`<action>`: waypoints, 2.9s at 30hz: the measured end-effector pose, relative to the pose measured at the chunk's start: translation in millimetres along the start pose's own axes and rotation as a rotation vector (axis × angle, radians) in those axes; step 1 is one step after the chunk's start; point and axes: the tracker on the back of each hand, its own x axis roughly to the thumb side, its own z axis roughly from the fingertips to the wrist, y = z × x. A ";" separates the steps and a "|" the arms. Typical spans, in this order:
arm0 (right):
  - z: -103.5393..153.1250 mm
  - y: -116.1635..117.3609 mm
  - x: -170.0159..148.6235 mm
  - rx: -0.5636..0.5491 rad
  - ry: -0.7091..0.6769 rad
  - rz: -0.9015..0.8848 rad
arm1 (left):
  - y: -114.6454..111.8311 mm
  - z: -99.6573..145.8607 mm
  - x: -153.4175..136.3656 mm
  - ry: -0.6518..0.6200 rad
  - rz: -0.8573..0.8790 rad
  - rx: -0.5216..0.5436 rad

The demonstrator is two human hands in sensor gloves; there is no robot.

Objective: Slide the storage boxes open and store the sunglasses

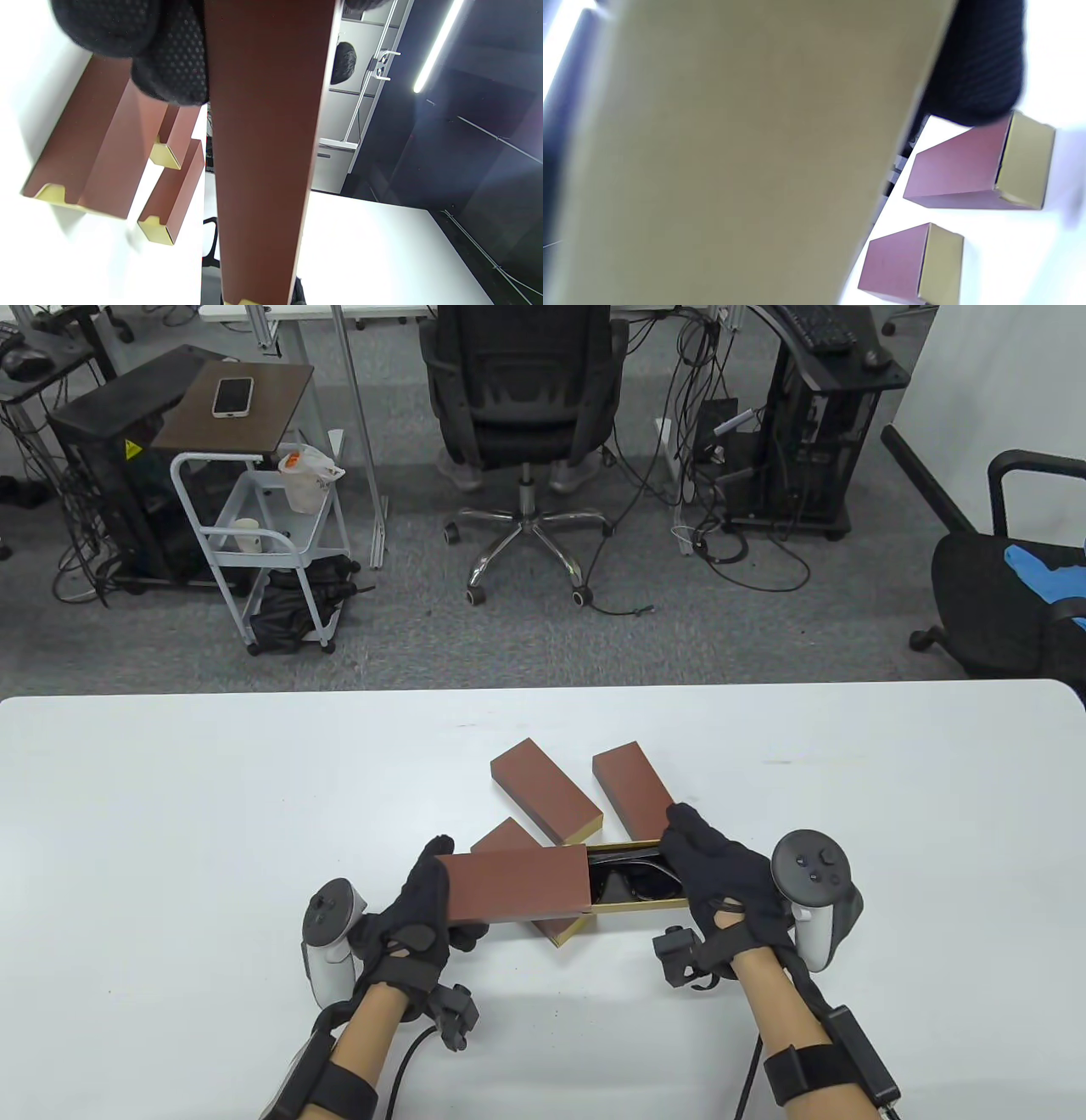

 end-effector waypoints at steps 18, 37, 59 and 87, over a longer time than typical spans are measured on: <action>10.7 38.5 1.5 0.252 -0.070 -0.159 | -37.5 -2.5 0.6 0.097 0.046 -0.196; 10.4 48.6 53.2 0.450 -0.452 0.487 | -35.6 -1.3 1.8 0.089 -0.067 -0.153; 45.3 76.2 48.6 0.420 -0.657 1.138 | -43.9 -0.8 14.1 -0.016 -0.460 -0.053; 1.9 21.1 -57.8 0.330 -0.035 1.277 | -3.3 5.9 40.5 -0.183 -0.901 0.292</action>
